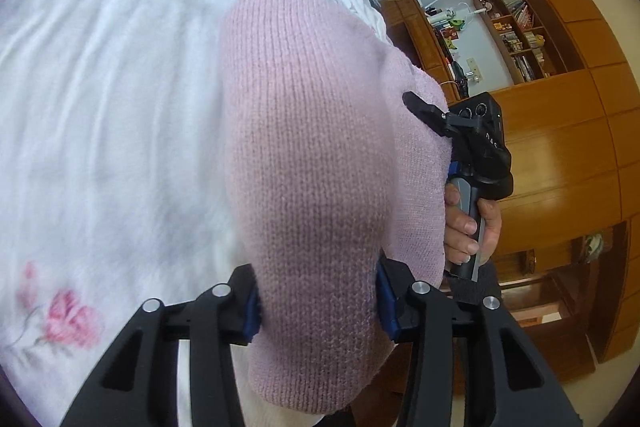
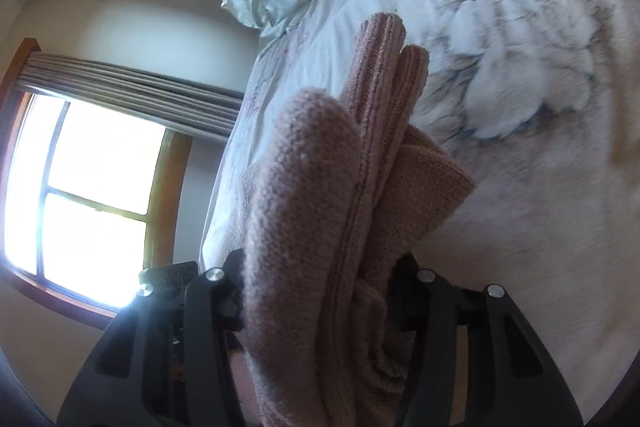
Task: Fold small clothes
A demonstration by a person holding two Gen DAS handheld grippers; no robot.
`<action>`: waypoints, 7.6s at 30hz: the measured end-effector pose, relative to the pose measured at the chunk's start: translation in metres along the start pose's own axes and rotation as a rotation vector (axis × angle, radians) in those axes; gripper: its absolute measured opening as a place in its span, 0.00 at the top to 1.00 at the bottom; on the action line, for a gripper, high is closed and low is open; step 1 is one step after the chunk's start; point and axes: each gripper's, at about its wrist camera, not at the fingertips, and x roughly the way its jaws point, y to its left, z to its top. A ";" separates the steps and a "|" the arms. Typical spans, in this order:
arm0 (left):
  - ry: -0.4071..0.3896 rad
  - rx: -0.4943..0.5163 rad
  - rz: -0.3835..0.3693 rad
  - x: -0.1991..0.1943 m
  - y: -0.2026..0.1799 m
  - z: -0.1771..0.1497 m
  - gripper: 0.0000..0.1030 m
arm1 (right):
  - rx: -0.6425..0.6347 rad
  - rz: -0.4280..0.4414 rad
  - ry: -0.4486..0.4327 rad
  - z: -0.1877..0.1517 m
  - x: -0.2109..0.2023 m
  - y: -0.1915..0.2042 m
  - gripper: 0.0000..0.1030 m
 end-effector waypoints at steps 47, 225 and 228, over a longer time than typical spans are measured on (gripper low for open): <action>-0.257 -0.058 -0.085 -0.116 0.102 -0.034 0.25 | -0.016 -0.169 -0.021 -0.082 0.119 0.059 0.53; -0.508 0.164 0.777 -0.228 -0.180 -0.432 0.04 | -0.656 -0.877 -0.403 -0.515 -0.057 0.317 0.03; -0.501 0.166 0.776 -0.227 -0.175 -0.426 0.04 | -0.654 -0.877 -0.402 -0.515 -0.057 0.317 0.03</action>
